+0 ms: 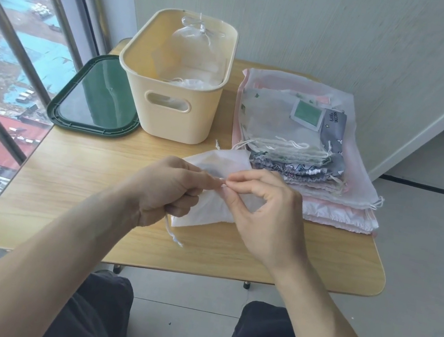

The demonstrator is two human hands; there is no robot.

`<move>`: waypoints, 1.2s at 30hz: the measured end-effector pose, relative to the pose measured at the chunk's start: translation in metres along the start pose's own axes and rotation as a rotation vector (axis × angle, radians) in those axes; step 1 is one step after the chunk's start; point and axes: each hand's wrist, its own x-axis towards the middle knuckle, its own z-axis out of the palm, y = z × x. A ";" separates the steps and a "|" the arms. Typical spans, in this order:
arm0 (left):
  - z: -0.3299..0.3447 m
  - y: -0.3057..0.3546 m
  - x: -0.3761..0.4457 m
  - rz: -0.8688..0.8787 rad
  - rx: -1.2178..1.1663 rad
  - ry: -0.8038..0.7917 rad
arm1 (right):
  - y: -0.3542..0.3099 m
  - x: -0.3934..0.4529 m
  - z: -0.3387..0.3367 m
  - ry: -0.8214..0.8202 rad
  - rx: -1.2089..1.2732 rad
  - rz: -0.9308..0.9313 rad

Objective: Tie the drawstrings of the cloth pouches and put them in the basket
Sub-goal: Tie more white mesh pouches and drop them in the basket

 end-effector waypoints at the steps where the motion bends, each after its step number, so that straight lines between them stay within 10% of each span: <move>1: 0.001 0.000 0.000 0.014 0.015 0.008 | 0.001 0.001 -0.001 -0.012 -0.002 -0.003; 15: 0.006 -0.008 0.003 0.333 0.811 0.442 | -0.008 0.004 -0.011 -0.552 0.206 0.311; 29: -0.003 -0.008 0.000 0.394 0.896 0.407 | -0.001 0.023 -0.039 0.118 1.094 0.729; 33: 0.001 -0.009 0.001 0.394 0.896 0.351 | 0.002 0.018 -0.041 0.220 0.730 0.427; 36: 0.004 -0.007 0.001 0.409 0.822 0.286 | -0.005 0.006 -0.031 0.005 0.197 -0.010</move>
